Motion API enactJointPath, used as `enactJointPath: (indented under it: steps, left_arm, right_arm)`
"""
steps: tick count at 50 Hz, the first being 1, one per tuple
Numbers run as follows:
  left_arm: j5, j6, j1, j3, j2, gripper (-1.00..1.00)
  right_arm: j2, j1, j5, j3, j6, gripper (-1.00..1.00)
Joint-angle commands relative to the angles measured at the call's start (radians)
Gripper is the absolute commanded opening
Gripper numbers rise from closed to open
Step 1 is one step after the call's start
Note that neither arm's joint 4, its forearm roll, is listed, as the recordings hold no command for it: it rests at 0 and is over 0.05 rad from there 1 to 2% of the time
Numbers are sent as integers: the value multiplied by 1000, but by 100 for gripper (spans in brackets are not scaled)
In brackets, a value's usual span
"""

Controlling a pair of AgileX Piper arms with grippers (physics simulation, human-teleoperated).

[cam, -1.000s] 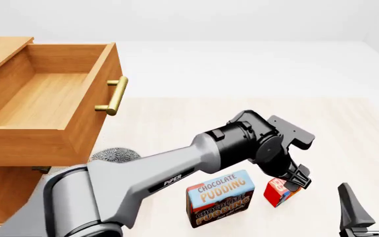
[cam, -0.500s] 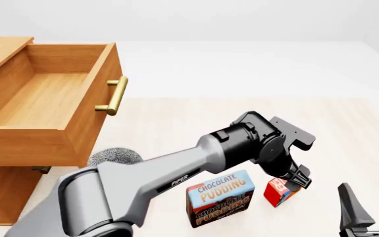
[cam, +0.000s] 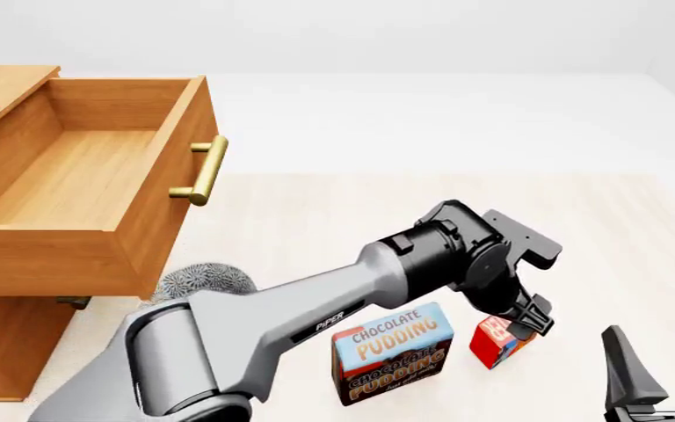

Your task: Put the butter at the back in the top drawer of the cabinet and close it.

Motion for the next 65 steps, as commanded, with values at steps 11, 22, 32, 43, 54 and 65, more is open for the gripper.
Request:
enactJointPath:
  steps: [11, 22, 32, 43, 54, 65]
  left_arm:
    - [6, 5, 4, -32, 39, 100]
    - [15, 3, 3, -62, 69, 100]
    - [23, 7, 4, -84, 87, 100]
    - [17, 17, 7, -76, 99, 100]
    - [19, 15, 2, -85, 115, 100]
    - [22, 14, -2, -96, 127, 100]
  right_arm:
    - [0, 0, 0, 0, 0, 100]
    - [0, 0, 0, 0, 0, 100]
    - [0, 0, 0, 0, 0, 100]
    - [0, 0, 0, 0, 0, 100]
    - [0, 0, 0, 0, 0, 100]
    - [0, 0, 0, 0, 0, 100]
